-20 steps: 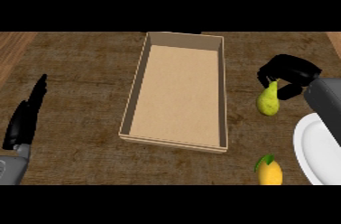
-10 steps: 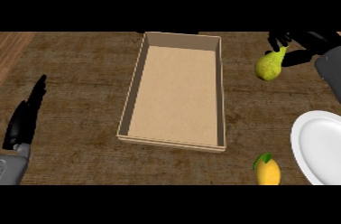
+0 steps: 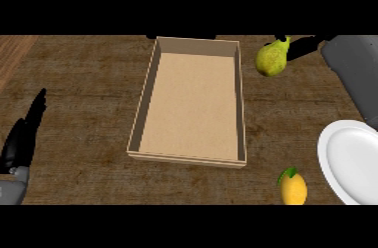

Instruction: Pick the pear from the plate and place it in the cardboard box

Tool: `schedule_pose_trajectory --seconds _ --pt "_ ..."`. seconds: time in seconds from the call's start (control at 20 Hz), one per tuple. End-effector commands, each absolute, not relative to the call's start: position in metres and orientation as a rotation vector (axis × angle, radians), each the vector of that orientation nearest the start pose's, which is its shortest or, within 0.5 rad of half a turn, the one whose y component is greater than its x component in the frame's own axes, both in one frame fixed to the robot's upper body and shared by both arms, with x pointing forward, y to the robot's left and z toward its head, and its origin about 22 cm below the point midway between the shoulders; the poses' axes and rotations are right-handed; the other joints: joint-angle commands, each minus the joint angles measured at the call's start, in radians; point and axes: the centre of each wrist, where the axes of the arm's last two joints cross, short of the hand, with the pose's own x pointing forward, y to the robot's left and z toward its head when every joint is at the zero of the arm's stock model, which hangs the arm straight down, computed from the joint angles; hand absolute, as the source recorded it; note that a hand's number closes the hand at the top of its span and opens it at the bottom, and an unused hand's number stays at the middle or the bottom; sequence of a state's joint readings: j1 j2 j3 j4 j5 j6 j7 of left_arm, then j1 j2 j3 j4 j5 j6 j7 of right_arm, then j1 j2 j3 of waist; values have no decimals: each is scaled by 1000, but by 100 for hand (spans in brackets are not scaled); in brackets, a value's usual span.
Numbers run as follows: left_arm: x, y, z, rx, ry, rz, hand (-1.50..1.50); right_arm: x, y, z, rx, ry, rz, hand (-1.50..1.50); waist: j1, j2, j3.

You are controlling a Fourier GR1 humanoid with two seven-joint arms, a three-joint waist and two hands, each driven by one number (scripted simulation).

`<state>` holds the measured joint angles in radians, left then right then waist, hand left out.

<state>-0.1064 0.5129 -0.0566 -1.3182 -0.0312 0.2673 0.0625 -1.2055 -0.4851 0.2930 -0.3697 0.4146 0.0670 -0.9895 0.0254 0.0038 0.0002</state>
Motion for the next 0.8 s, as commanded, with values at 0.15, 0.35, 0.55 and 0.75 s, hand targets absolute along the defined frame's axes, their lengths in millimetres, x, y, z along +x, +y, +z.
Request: schedule_pose_trajectory --seconds 0.15,0.35,0.55,0.75 --pt "267 352 26 656 -1379 -214 0 476 -184 204 -11 -2117 1379 150 -14 -7 -1" --pt "268 367 27 645 -1363 -203 0 470 -131 199 43 -2069 1315 150 -22 -7 -1" --pt "269 342 24 639 -1377 -219 0 467 -103 182 81 -2000 1299 150 -4 -1 0" --pt "277 334 22 642 -1388 -223 0 456 -49 187 89 -1955 1358 150 0 3 -1"
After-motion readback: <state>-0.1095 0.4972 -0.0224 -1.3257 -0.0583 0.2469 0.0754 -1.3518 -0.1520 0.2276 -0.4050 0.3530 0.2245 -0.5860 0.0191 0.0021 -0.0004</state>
